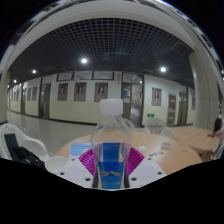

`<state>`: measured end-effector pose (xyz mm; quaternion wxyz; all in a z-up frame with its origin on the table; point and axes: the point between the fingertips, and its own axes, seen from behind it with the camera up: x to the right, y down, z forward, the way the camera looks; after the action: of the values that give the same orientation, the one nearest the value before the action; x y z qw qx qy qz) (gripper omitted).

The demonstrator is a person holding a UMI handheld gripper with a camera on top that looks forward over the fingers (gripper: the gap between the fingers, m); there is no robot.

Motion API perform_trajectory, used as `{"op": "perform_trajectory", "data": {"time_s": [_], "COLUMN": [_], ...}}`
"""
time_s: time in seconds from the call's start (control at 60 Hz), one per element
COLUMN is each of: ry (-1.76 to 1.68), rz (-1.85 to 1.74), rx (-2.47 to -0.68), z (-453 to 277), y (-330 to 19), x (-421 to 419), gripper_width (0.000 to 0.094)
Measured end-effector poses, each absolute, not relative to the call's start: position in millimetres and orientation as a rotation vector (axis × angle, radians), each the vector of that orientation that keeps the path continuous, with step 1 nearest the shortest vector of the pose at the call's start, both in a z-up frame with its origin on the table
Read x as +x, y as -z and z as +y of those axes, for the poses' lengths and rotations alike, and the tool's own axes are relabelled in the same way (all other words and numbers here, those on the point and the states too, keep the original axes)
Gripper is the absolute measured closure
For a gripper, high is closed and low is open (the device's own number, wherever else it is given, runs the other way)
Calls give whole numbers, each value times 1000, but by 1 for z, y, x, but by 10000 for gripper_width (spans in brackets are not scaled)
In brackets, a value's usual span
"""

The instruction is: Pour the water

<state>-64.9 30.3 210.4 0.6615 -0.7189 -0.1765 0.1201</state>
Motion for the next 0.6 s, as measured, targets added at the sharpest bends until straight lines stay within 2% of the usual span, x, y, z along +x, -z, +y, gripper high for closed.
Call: {"op": "perform_trajectory", "data": {"time_s": [0.117,0.367,0.383,0.4,0.483,0.5,0.6], "ry": [-346,-344,-339,-335,-352,-354,-357], "rz": [-395,-407,-403,-405,-397,-397,-411], "rx": [-1645,-1668,-1670,-1679,-1661,-1661,-1668], "z": [29,25,36,36,38,39,44], "y": [-181,-167,-146,-144,-156,-149,-159], "x": [-73,-53,-69,-68,-62,-63,-61], "gripper_width": [595,591,590,589,587,583,524]}}
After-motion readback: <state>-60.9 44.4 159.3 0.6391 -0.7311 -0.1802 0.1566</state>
